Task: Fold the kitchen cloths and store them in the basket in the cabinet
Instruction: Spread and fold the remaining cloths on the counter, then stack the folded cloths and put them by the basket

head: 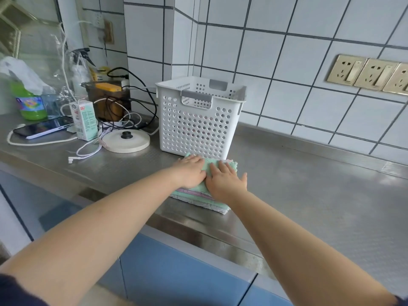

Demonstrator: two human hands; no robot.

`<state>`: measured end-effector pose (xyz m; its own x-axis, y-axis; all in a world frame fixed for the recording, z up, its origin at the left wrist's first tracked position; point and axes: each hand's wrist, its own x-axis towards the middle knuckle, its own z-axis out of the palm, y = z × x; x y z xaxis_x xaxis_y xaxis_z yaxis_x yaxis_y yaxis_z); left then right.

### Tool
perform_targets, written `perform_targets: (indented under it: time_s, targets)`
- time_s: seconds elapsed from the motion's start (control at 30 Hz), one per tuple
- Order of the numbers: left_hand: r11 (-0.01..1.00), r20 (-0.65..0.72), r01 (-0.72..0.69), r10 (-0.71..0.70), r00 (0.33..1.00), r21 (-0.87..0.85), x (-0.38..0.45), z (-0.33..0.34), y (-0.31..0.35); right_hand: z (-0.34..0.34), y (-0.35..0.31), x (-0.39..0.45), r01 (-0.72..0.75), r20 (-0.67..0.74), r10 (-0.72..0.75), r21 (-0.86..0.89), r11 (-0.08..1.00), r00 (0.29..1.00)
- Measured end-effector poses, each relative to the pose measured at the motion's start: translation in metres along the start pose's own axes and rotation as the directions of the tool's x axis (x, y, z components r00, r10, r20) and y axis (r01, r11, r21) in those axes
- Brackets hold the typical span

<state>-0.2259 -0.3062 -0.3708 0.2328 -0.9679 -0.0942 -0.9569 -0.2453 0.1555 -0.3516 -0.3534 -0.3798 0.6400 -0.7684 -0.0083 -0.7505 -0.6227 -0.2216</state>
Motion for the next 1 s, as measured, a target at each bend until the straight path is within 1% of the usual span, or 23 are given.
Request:
perform_targets:
  time_s: [0.13,0.23,0.3,0.33,0.4,0.47,0.53,0.6,0.67,0.73,0.77,0.87,0.9,1.0]
  targets:
    - [0.994,-0.006,0.012,-0.013,1.000,-0.105,-0.002,0.002,-0.003,0.004,0.013,-0.004,-0.097,-0.016,0.098,0.082,0.992,0.995]
    - [0.984,-0.008,0.012,-0.014,1.000,-0.179,-0.004,0.003,-0.001,0.008,0.017,-0.009,-0.200,0.034,0.197,0.235,0.951,0.980]
    - [0.970,-0.010,-0.002,0.000,1.000,-0.241,-0.007,-0.001,-0.001,0.005,0.017,-0.011,-0.217,0.061,0.209,0.324,0.921,0.976]
    - [0.955,-0.021,-0.007,0.001,1.000,-0.297,-0.010,-0.005,-0.002,0.002,0.018,-0.011,-0.203,0.045,0.202,0.393,0.897,0.978]
    - [0.896,-0.060,0.026,-0.059,0.997,-0.444,-0.015,-0.016,-0.008,-0.010,0.024,-0.012,-0.178,-0.019,0.229,0.571,0.802,0.973]
    - [0.848,-0.078,0.085,-0.147,0.986,-0.523,-0.018,-0.023,-0.020,-0.022,0.032,-0.013,-0.199,-0.026,0.309,0.713,0.672,0.951]
    - [0.845,-0.050,0.156,-0.211,0.976,-0.511,-0.020,-0.025,-0.030,-0.029,0.038,-0.014,-0.257,0.058,0.361,0.806,0.533,0.931]
    - [0.821,0.012,0.227,-0.259,0.966,-0.524,-0.023,-0.021,-0.036,-0.031,0.036,-0.017,-0.331,0.178,0.360,0.842,0.426,0.916]
    - [0.762,0.080,0.263,-0.270,0.960,-0.592,-0.022,-0.016,-0.038,-0.029,0.031,-0.019,-0.381,0.254,0.346,0.846,0.373,0.903]
    - [0.701,0.122,0.287,-0.277,0.953,-0.653,-0.023,-0.013,-0.038,-0.026,0.030,-0.020,-0.393,0.275,0.352,0.861,0.324,0.894]
    - [0.674,0.131,0.298,-0.288,0.949,-0.676,-0.023,-0.013,-0.038,-0.026,0.030,-0.020,-0.394,0.288,0.353,0.874,0.283,0.890]
    - [0.564,0.137,0.292,-0.301,0.944,-0.772,-0.025,-0.012,-0.035,-0.027,0.029,-0.024,-0.398,0.348,0.332,0.913,0.093,0.877]
    - [0.506,0.139,0.280,-0.298,0.944,-0.816,-0.025,-0.012,-0.033,-0.028,0.030,-0.025,-0.394,0.363,0.319,0.919,0.035,0.875]
    - [0.261,0.175,0.240,-0.249,0.953,-0.935,-0.026,-0.013,-0.021,-0.031,0.036,-0.028,-0.377,0.388,0.275,0.921,-0.094,0.880]
